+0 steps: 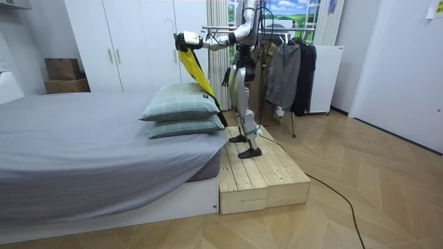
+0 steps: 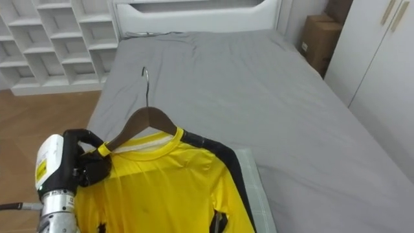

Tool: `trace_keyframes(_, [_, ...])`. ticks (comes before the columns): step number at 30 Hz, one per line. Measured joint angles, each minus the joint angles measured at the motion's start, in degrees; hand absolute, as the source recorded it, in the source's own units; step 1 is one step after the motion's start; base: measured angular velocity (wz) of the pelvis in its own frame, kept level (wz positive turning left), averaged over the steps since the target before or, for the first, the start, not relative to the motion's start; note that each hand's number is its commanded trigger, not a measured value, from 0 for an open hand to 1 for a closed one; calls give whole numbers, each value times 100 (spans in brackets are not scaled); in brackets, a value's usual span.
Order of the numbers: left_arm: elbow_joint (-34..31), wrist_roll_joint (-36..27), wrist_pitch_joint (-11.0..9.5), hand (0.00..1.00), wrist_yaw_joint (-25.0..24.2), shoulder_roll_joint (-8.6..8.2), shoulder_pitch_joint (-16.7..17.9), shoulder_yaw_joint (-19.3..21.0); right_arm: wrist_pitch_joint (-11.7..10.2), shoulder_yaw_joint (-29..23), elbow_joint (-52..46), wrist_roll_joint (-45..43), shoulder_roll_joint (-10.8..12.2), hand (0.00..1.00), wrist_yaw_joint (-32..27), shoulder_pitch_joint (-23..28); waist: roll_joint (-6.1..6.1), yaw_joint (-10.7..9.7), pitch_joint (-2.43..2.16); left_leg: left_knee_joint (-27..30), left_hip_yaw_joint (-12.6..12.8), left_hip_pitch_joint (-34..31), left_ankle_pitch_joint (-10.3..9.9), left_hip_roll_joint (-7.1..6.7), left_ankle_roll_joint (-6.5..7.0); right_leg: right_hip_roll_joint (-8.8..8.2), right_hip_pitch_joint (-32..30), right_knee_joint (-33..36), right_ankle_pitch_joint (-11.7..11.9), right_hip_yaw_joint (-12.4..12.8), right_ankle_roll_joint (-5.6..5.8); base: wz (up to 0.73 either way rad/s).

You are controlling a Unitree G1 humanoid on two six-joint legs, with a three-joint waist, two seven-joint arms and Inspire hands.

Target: Hang clothes

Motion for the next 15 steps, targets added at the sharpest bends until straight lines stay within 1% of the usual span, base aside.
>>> trace_keyframes(1, [-1,0,0,100,89,2,59,7,4,-57,-133,-215,-34,0,-219,-32,-1,10,1,-16,34,13,0,4,0,6,-13,-1,0,29,0,-13])
trace_keyframes(2, [-1,0,0,100,119,2,76,4,1,-69,-224,-301,-56,0,-332,-38,-1,9,1,-21,41,11,0,4,0,6,-23,-3,0,35,0,-9])
trace_keyframes(4, [-42,14,3,100,135,10,101,3,-5,-134,-480,-770,-123,0,-775,-95,-26,30,0,-44,45,-3,0,3,0,6,-39,-4,0,39,0,0])
trace_keyframes(5, [-60,28,3,100,135,13,105,2,-3,-160,-545,-884,-137,0,-855,-106,-36,43,-3,-57,46,0,2,2,-2,6,-44,-5,0,42,0,0])
trace_keyframes(7, [-178,141,55,100,122,13,118,3,8,-384,-951,-1511,-146,0,-1248,-99,-60,99,-3,-60,44,-11,4,4,-5,10,-56,-12,0,40,0,0])
trace_keyframes(8, [-244,151,67,100,119,13,134,3,8,-438,-1100,-1670,-149,0,-1344,-94,-63,107,-1,-61,43,-19,5,3,-5,9,-60,-16,0,37,0,0])
trace_keyframes(10, [-484,162,109,100,82,25,240,-4,4,-548,-1748,-2136,-149,0,-1700,-70,-70,119,-5,-65,44,0,4,3,-5,7,-59,-13,0,34,0,0])
trace_keyframes(11, [-559,159,121,100,71,28,272,-12,5,-553,-1946,-2268,-148,0,-1788,-54,-76,134,-3,-68,46,20,4,3,-5,8,-60,-7,1,38,0,0])
trace_keyframes(13, [-604,159,164,100,24,18,286,-44,4,-544,-2727,-2831,-132,0,-2106,-38,-88,167,-5,-73,44,52,4,7,-6,8,-57,19,1,39,-1,0])
trace_keyframes(14, [-606,160,166,100,2,16,286,-55,-3,-541,-2937,-3023,-130,0,-2181,-35,-97,145,-7,-72,43,58,5,7,-6,8,-52,20,1,44,-1,0])
trace_keyframes(15, [-609,167,166,100,-43,16,286,-76,-40,-547,-3283,-3422,-130,0,-2353,-39,-111,154,-16,-78,39,65,5,7,-6,8,-40,21,2,43,-1,0])
